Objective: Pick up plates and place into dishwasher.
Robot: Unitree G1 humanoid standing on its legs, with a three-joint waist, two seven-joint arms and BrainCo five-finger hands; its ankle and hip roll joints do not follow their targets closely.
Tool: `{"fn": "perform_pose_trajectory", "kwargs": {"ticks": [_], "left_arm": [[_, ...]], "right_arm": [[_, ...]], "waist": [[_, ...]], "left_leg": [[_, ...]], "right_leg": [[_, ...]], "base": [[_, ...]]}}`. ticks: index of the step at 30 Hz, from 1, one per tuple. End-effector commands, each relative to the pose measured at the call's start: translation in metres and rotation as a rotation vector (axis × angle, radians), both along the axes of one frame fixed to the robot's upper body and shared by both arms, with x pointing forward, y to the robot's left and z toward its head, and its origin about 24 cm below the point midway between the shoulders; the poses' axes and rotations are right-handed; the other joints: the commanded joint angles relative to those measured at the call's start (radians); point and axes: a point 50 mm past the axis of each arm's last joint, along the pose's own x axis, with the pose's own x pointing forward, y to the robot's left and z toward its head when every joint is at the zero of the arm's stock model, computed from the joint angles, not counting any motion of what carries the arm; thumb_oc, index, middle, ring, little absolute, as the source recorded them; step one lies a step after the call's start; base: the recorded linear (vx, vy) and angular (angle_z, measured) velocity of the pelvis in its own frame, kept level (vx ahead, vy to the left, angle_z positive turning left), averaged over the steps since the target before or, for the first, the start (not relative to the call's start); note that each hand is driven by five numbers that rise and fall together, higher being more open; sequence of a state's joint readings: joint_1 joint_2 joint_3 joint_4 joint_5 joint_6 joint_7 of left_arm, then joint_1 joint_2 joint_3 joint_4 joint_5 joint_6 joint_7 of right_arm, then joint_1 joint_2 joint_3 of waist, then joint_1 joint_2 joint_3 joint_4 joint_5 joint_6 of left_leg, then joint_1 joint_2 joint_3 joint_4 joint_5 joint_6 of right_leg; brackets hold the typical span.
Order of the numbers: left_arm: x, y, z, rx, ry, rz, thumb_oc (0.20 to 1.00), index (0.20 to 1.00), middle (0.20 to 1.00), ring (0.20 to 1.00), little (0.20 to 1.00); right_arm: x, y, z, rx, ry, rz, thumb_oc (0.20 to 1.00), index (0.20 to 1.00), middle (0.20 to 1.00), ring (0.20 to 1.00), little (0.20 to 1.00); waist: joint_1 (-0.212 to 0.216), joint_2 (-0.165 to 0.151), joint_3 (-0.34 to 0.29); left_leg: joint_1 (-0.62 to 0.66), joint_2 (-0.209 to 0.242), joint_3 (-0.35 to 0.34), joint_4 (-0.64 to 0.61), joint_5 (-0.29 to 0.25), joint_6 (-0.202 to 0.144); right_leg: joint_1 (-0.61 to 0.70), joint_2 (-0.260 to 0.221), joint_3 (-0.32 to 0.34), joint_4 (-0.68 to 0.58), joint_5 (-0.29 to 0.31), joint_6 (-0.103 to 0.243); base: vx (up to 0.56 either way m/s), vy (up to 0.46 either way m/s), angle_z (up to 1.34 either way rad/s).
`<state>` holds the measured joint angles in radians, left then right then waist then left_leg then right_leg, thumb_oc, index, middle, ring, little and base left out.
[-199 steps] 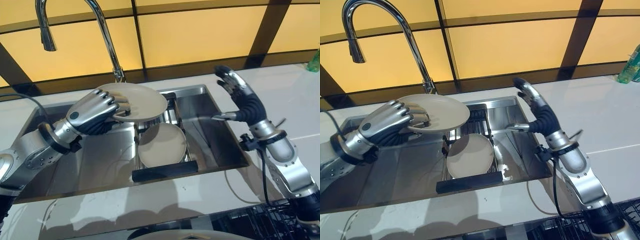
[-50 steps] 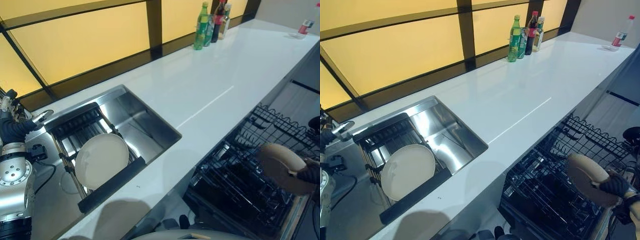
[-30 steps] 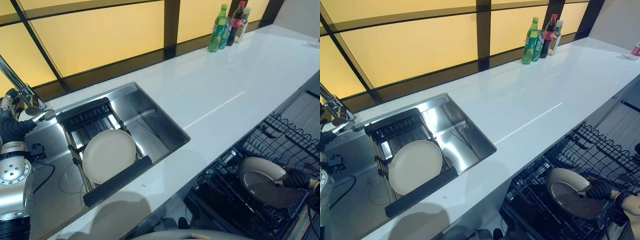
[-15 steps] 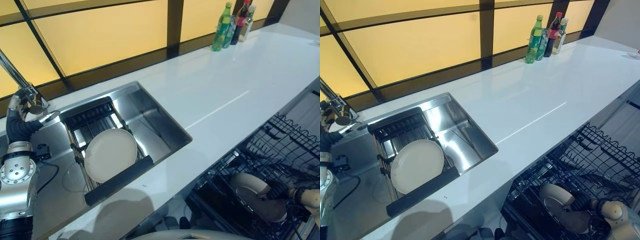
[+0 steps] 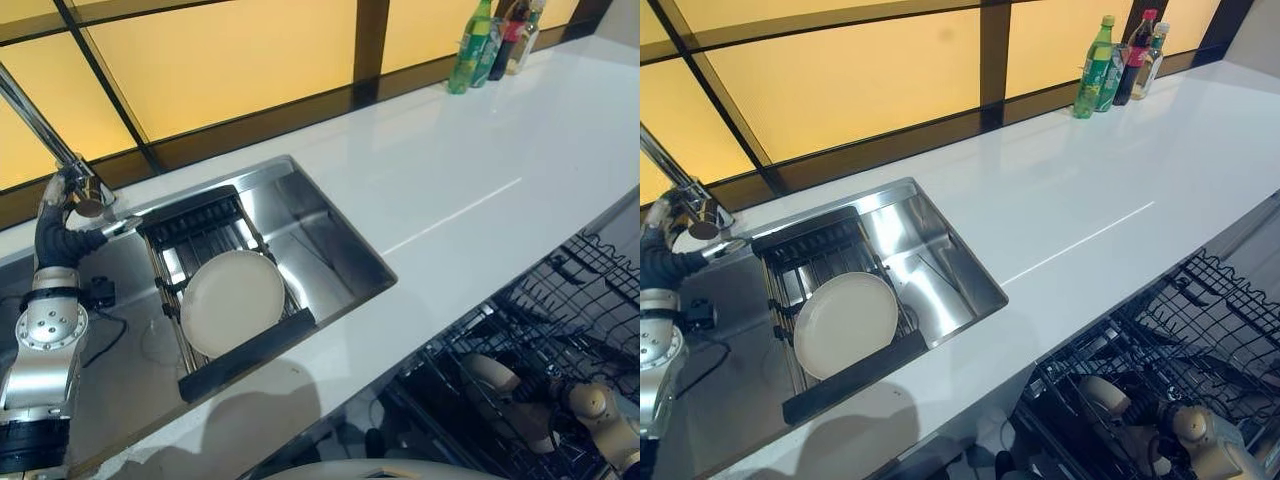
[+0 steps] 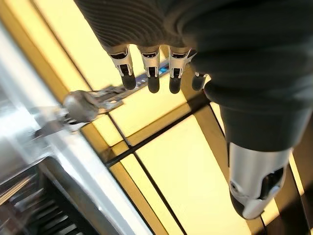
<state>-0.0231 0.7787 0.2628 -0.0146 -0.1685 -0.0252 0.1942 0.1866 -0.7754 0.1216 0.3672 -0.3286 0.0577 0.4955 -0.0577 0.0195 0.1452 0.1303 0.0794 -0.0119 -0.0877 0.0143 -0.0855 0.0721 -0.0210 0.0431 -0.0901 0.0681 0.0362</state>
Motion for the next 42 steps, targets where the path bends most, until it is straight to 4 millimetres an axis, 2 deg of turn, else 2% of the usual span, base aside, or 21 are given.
{"fn": "perform_pose_trajectory", "kwargs": {"ticks": [1,4,5,6,7,11,15,18,21,25,32,40,42], "left_arm": [[0.01,-0.004,0.022,0.085,-0.057,-0.022,1.0,1.0,1.0,1.0,1.0],[0.011,-0.003,0.024,0.097,-0.046,-0.022,1.0,1.0,1.0,1.0,1.0],[0.012,-0.003,0.024,0.098,-0.042,-0.024,1.0,1.0,1.0,1.0,1.0],[0.012,-0.003,0.023,0.102,-0.033,-0.03,1.0,1.0,1.0,1.0,1.0],[0.012,-0.004,0.023,0.111,-0.02,-0.037,1.0,1.0,1.0,1.0,1.0],[0.008,-0.002,0.024,0.186,-0.021,-0.021,1.0,1.0,1.0,1.0,1.0],[0.01,0.003,0.022,0.252,0.029,-0.019,1.0,1.0,1.0,1.0,1.0],[0.011,0.004,0.015,0.269,0.095,-0.036,1.0,1.0,1.0,1.0,1.0],[0.01,0.008,0.001,0.264,0.191,-0.055,1.0,1.0,1.0,1.0,1.0],[0.006,0.017,-0.011,0.258,0.209,-0.002,1.0,1.0,1.0,1.0,1.0],[0.0,0.019,-0.035,0.236,0.261,-0.01,1.0,1.0,1.0,1.0,1.0],[0.006,0.018,-0.05,0.223,0.356,-0.044,1.0,1.0,1.0,1.0,1.0],[0.007,0.018,-0.057,0.233,0.404,-0.059,1.0,1.0,1.0,1.0,1.0]], "right_arm": [[-0.024,0.026,-0.031,0.084,0.103,0.015,0.2,0.2,0.2,0.2,0.2],[-0.025,0.024,-0.03,0.063,0.08,0.003,0.2,0.2,0.2,0.2,0.2],[-0.025,0.023,-0.03,0.057,0.071,-0.003,0.272,0.272,0.272,0.272,0.272],[-0.024,0.021,-0.028,0.049,0.039,-0.022,0.868,0.868,0.868,0.868,0.868],[-0.022,0.018,-0.026,0.034,0.012,-0.042,1.0,1.0,1.0,1.0,1.0],[-0.022,0.011,-0.02,0.001,-0.005,-0.048,1.0,1.0,1.0,1.0,1.0],[-0.014,0.001,0.0,-0.026,-0.081,-0.048,1.0,1.0,1.0,1.0,1.0],[-0.006,-0.012,0.024,-0.088,-0.155,-0.029,1.0,1.0,1.0,1.0,1.0],[0.007,-0.025,0.059,-0.133,-0.283,-0.037,1.0,1.0,1.0,1.0,1.0],[0.021,-0.033,0.101,-0.205,-0.456,-0.023,1.0,1.0,1.0,1.0,1.0],[0.027,-0.029,0.152,-0.233,-0.705,0.012,1.0,1.0,1.0,1.0,1.0],[0.032,-0.021,0.183,-0.263,-0.937,0.018,1.0,1.0,1.0,1.0,1.0],[0.034,-0.015,0.195,-0.245,-1.05,0.035,1.0,1.0,1.0,1.0,1.0]], "waist": [[0.001,-0.006,-0.033],[-0.004,-0.009,-0.034],[-0.004,-0.01,-0.035],[-0.005,-0.011,-0.035],[-0.007,-0.012,-0.035],[-0.011,-0.014,-0.037],[-0.024,-0.016,-0.033],[-0.035,-0.018,-0.025],[-0.046,-0.018,-0.015],[-0.063,-0.017,-0.009],[-0.086,-0.021,-0.01],[-0.096,-0.017,-0.011],[-0.101,-0.014,-0.011]], "left_leg": [[-0.086,-0.045,-0.072,0.056,0.019,0.023],[-0.082,-0.05,-0.07,0.059,0.014,0.028],[-0.081,-0.05,-0.069,0.059,0.013,0.028],[-0.079,-0.05,-0.068,0.061,0.011,0.029],[-0.077,-0.051,-0.066,0.063,0.008,0.031],[-0.07,-0.051,-0.061,0.061,0.005,0.034],[-0.062,-0.05,-0.051,0.061,0.002,0.038],[-0.063,-0.049,-0.045,0.063,0.001,0.039],[-0.064,-0.049,-0.036,0.065,0.001,0.041],[-0.067,-0.051,-0.019,0.065,-0.001,0.046],[-0.072,-0.057,0.014,0.074,-0.013,0.056],[-0.074,-0.072,0.034,0.073,-0.021,0.07],[-0.074,-0.078,0.039,0.078,-0.026,0.075]], "right_leg": [[-0.033,-0.043,-0.016,0.172,-0.12,0.054],[-0.031,-0.043,-0.012,0.175,-0.12,0.057],[-0.031,-0.043,-0.011,0.175,-0.12,0.058],[-0.03,-0.044,-0.01,0.175,-0.118,0.059],[-0.029,-0.043,-0.008,0.175,-0.118,0.06],[-0.027,-0.041,-0.001,0.175,-0.116,0.062],[-0.025,-0.04,0.008,0.177,-0.113,0.064],[-0.032,-0.038,0.015,0.182,-0.109,0.066],[-0.039,-0.038,0.023,0.185,-0.104,0.067],[-0.052,-0.039,0.036,0.188,-0.1,0.07],[-0.073,-0.04,0.063,0.193,-0.094,0.076],[-0.092,-0.046,0.086,0.198,-0.085,0.092],[-0.098,-0.049,0.091,0.202,-0.082,0.097]], "base": [[0.02,0.023,0.05],[0.0,0.0,0.0],[0.0,0.0,0.0],[0.0,0.0,0.0],[0.0,0.0,0.0],[0.01,0.008,0.0],[0.04,0.031,0.0],[0.03,0.039,-0.01],[0.02,0.062,-0.05],[0.02,0.091,-0.06],[0.05,0.111,-0.14],[0.04,0.106,-0.11],[0.05,0.105,-0.08]]}}
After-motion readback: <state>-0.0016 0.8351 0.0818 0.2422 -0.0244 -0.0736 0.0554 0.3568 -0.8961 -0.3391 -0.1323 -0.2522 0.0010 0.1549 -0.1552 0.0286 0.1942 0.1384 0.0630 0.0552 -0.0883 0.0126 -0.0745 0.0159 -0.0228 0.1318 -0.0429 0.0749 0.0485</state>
